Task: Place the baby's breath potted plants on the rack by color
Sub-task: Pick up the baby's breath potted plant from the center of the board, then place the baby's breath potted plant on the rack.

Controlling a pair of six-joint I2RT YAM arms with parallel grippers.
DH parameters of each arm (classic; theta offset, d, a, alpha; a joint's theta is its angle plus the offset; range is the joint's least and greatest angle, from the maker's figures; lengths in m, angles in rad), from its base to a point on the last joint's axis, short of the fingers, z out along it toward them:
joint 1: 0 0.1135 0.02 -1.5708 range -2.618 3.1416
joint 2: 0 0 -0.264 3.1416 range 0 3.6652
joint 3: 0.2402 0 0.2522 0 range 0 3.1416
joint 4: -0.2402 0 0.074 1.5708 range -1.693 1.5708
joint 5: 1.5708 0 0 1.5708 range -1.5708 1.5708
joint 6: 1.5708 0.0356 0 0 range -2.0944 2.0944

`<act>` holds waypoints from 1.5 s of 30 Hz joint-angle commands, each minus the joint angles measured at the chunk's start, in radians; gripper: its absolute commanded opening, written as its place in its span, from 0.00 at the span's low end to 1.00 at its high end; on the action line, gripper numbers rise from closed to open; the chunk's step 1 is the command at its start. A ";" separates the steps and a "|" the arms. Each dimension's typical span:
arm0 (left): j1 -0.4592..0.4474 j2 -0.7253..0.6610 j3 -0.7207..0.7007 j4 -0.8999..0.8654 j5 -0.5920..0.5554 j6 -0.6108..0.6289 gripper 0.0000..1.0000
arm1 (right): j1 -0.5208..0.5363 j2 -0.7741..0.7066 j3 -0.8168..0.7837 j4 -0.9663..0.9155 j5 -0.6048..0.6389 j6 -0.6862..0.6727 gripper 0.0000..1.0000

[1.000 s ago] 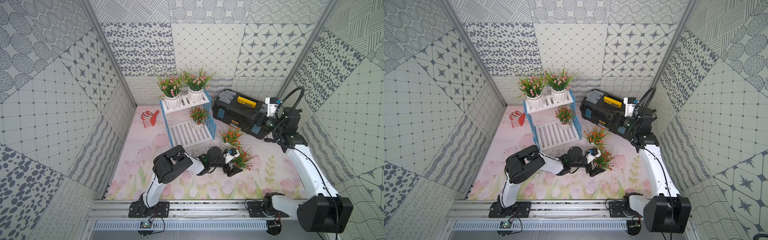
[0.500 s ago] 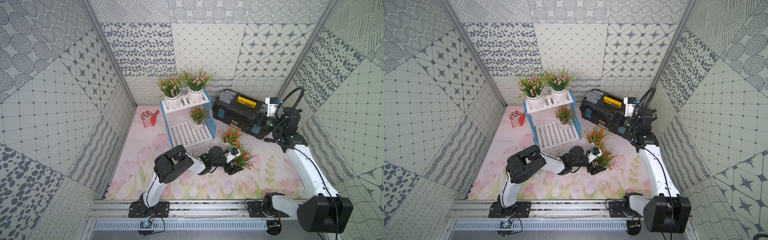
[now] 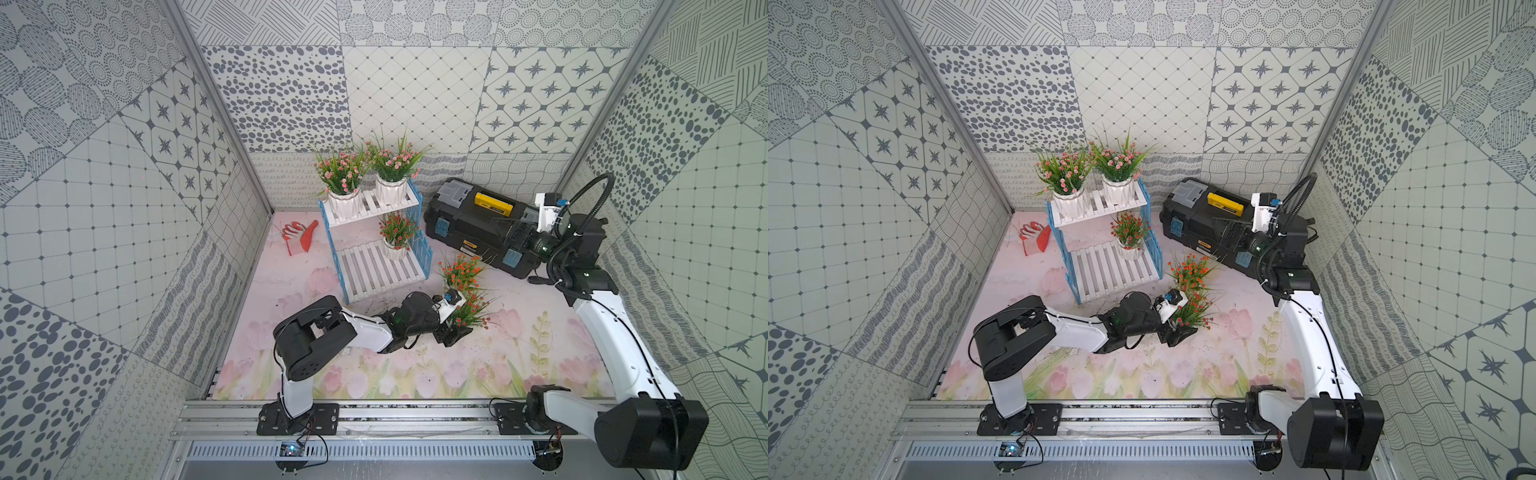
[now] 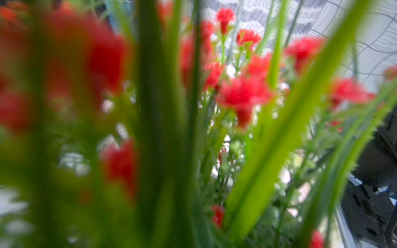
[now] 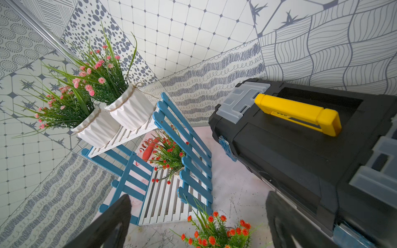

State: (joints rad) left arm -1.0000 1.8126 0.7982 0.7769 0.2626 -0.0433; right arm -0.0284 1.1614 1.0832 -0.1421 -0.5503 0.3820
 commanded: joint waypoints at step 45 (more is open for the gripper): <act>0.376 0.011 0.329 -0.561 -1.247 -0.616 0.67 | -0.009 -0.068 -0.058 0.071 0.066 -0.008 0.98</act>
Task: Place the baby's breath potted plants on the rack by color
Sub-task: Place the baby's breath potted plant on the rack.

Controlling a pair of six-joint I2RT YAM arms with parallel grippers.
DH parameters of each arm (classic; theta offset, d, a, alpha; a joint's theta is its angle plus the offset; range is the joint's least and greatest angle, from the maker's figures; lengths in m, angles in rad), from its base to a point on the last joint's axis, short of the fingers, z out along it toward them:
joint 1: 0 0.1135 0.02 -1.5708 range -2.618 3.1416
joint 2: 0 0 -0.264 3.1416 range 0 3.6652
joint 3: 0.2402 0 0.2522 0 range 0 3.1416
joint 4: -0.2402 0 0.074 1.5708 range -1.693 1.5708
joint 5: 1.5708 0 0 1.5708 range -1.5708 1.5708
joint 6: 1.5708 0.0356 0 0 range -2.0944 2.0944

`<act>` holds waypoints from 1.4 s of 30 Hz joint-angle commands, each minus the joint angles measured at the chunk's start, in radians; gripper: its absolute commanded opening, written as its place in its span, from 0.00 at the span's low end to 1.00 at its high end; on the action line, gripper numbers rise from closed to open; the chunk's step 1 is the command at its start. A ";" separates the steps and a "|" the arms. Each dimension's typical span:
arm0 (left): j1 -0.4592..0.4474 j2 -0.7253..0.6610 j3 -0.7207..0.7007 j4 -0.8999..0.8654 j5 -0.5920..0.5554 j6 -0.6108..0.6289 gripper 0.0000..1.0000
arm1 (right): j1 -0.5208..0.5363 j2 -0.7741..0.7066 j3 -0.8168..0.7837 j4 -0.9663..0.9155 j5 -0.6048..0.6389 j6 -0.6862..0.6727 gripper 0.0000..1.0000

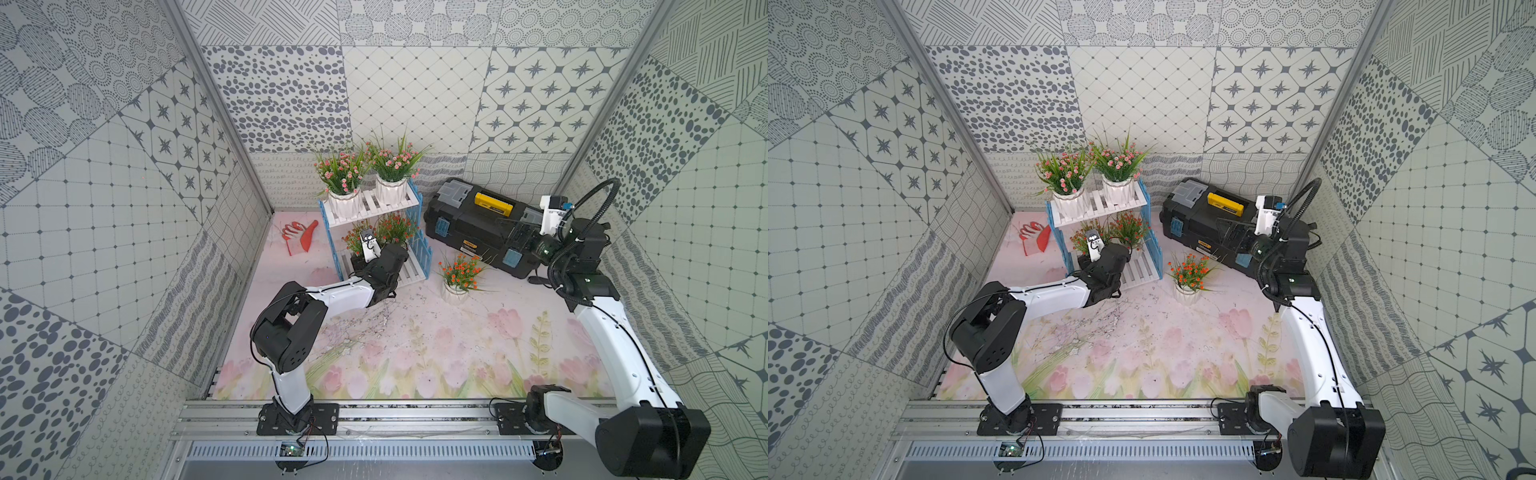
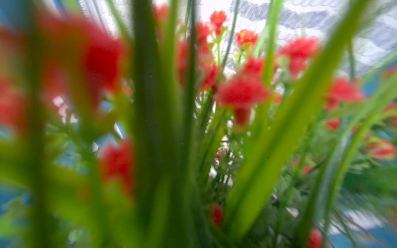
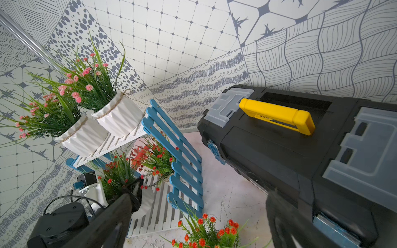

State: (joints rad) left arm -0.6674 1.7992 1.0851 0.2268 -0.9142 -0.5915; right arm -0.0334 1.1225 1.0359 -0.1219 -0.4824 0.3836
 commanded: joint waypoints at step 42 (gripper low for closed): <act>0.180 0.193 0.069 0.077 0.139 -0.078 0.92 | -0.001 0.005 -0.036 0.052 -0.028 -0.020 0.98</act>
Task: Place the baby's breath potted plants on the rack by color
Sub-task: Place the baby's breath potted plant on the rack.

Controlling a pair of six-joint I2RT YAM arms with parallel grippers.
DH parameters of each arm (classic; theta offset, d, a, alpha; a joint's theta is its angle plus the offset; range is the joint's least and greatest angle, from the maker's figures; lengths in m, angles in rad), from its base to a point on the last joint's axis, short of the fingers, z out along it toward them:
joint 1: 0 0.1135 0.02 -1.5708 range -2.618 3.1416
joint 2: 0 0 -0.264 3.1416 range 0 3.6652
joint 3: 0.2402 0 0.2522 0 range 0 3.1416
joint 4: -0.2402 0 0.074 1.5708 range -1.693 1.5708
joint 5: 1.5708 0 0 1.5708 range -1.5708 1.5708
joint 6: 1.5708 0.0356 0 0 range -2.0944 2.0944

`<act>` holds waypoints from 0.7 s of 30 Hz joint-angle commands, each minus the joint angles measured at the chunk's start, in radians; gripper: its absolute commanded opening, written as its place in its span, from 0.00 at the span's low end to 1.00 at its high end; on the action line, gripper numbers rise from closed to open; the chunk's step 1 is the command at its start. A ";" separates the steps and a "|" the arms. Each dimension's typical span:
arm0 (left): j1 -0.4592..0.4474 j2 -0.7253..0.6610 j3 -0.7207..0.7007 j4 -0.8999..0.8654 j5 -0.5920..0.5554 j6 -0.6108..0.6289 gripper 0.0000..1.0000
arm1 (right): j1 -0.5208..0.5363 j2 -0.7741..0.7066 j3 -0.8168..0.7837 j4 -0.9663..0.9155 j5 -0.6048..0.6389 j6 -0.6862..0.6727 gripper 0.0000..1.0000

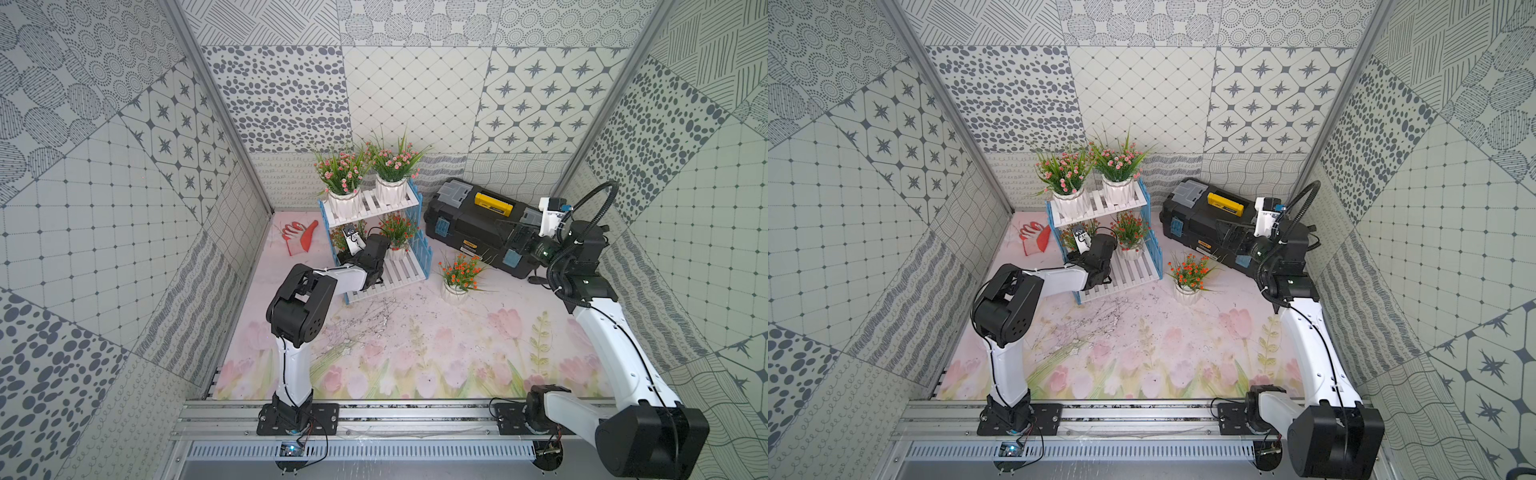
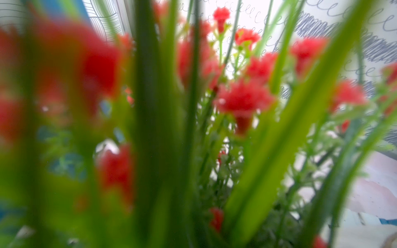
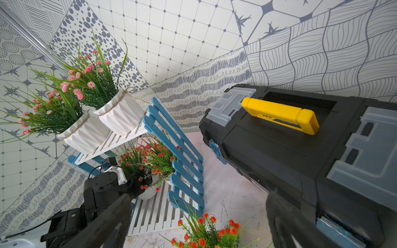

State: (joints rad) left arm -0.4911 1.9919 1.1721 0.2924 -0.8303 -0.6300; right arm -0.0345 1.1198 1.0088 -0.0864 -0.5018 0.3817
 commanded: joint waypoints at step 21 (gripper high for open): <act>-0.067 -0.053 -0.055 -0.101 0.018 0.014 0.98 | 0.004 0.021 -0.010 0.014 -0.034 -0.017 0.98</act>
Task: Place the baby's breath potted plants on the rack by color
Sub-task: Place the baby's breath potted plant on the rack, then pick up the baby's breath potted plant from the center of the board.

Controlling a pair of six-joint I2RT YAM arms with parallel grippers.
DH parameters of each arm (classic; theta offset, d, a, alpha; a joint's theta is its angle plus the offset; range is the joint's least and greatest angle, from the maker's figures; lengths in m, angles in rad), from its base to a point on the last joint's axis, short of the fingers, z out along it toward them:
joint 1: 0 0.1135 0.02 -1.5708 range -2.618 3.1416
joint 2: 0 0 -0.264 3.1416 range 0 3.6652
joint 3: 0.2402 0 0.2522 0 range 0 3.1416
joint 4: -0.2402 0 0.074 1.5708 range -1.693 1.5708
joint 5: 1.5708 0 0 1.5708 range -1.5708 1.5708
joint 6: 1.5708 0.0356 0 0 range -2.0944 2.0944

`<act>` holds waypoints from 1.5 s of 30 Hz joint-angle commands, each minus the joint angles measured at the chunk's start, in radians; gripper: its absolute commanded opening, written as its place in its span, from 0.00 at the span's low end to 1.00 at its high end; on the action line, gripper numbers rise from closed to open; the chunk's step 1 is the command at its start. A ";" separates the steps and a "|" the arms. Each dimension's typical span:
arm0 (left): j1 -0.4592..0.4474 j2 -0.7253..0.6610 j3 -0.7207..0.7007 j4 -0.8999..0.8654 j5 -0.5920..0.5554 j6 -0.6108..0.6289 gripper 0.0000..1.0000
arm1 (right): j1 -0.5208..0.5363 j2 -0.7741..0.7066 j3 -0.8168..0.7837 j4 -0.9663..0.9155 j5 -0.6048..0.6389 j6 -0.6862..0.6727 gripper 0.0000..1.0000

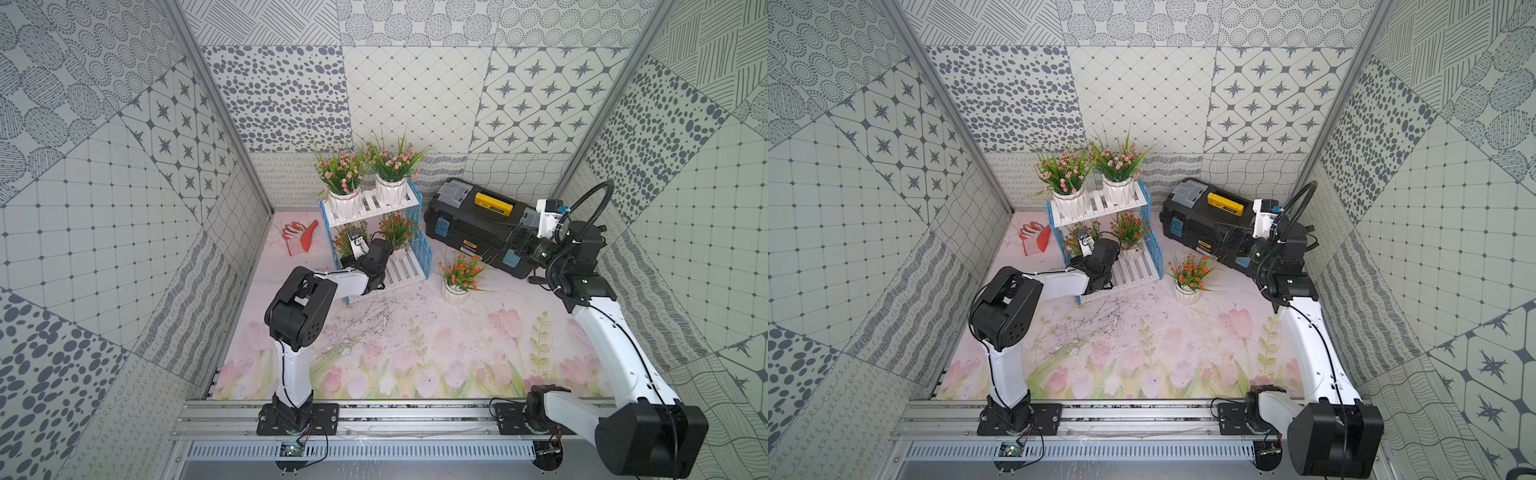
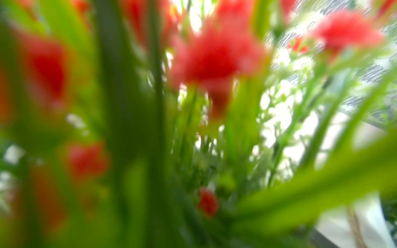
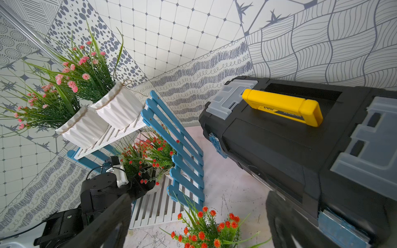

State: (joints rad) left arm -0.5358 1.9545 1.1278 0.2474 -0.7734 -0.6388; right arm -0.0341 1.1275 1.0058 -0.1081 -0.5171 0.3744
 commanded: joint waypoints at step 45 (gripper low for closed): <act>-0.288 -0.637 -0.296 -0.305 0.386 0.232 0.98 | 0.814 -0.163 -0.106 -0.404 0.590 0.033 0.98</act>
State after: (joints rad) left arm -0.8246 1.3521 0.8413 -0.0132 -0.4896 -0.4278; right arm 0.7147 0.9447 0.9539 -0.4847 -0.0376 0.3321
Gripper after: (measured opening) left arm 0.983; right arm 0.980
